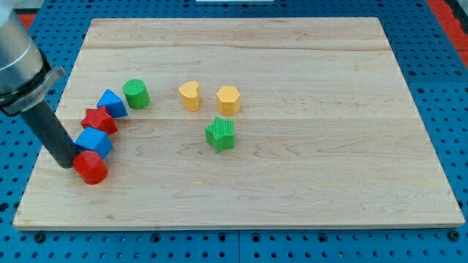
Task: Place the red circle left side of the green star
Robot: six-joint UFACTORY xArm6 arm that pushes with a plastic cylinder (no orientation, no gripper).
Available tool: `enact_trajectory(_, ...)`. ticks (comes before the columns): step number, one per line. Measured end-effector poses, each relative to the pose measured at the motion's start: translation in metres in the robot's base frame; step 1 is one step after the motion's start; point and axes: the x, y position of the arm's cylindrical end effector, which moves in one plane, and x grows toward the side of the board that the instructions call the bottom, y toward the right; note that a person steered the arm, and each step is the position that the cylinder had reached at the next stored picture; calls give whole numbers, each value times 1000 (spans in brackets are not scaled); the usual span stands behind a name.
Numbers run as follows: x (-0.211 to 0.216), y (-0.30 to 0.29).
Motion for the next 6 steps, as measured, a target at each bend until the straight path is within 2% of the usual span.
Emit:
enact_trajectory(1,6,7)
enact_trajectory(2,8,-11)
enact_trajectory(4,61,6)
enact_trajectory(5,21,27)
enact_trajectory(6,-2,58)
